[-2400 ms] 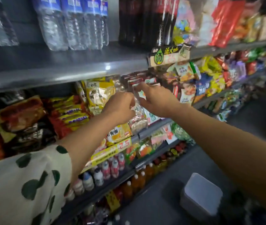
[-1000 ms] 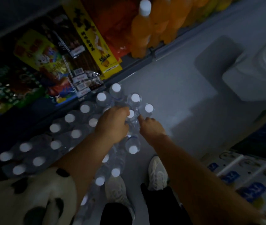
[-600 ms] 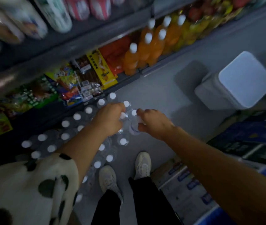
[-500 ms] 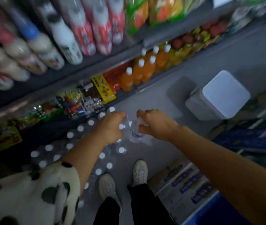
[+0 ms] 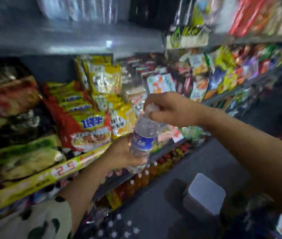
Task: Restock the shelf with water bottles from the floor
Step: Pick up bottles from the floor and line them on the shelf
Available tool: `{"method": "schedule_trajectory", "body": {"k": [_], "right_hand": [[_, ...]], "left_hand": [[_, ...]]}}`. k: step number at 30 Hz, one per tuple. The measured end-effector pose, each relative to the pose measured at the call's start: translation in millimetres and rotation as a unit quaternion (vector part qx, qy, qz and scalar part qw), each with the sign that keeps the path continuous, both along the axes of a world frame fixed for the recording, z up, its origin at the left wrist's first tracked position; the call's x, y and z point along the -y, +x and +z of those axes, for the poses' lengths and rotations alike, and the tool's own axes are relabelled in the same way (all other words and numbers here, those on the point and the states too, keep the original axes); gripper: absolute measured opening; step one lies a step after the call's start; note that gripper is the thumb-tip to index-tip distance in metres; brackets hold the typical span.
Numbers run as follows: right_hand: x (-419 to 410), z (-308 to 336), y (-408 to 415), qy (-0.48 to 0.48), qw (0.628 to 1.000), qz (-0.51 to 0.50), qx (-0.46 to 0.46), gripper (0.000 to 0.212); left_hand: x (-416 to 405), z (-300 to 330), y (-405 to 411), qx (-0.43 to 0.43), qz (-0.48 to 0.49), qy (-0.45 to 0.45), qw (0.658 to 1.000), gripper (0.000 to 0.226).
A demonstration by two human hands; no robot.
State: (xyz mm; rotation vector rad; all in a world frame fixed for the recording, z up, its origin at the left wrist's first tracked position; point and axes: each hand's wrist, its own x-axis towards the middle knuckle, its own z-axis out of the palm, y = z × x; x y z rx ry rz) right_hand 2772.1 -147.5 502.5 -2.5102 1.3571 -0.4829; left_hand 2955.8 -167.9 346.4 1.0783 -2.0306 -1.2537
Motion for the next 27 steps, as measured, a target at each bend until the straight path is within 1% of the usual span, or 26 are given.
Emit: {"method": "schedule_trajectory", "body": {"k": [1,2,4,5,7,9,12,14,16,19,21,25,27], "right_hand": [[1,23,2,-0.009,1.0,-0.019,0.009,0.008],[0,46,4,-0.021,0.999,-0.033,0.014,0.005],[-3,84,9,-0.059,0.997,-0.049,0.032,0.009],[-5,101,12,-0.079,0.994,-0.058,0.038,0.007],[-9,128,19,-0.12,0.989,-0.08,0.041,0.021],[-10,148,26,-0.16,0.98,-0.099,0.062,0.031],[-9,177,36,-0.226,0.961,-0.133,0.089,0.041],[-2,200,42,-0.263,0.948,-0.148,0.103,0.041],[9,223,47,-0.305,0.934,-0.16,0.093,0.039],[31,255,49,-0.362,0.911,-0.178,0.089,0.03],[53,270,46,-0.384,0.901,-0.186,0.081,0.035],[114,284,34,-0.398,0.897,-0.183,0.069,0.036],[150,288,27,-0.4,0.899,-0.168,0.059,0.034]], "left_hand": [[-1,29,3,-0.015,0.01,-0.01,1.0,0.028],[2,51,5,-0.026,0.021,-0.027,0.999,0.035],[4,92,11,-0.025,0.032,-0.076,0.996,0.053],[4,110,13,-0.024,0.05,-0.084,0.995,0.057],[6,140,15,-0.008,0.094,-0.124,0.988,0.064],[7,169,17,0.003,0.132,-0.173,0.976,0.067],[-2,213,17,0.055,0.195,-0.255,0.945,0.062],[-7,241,13,0.068,0.23,-0.289,0.927,0.058],[-5,267,9,0.066,0.26,-0.304,0.914,0.058],[10,302,3,0.052,0.275,-0.313,0.907,0.054],[26,319,0,0.062,0.279,-0.323,0.902,0.048],[75,335,-6,0.074,0.268,-0.318,0.906,0.042],[107,335,-13,0.059,0.264,-0.306,0.913,0.036]]}}
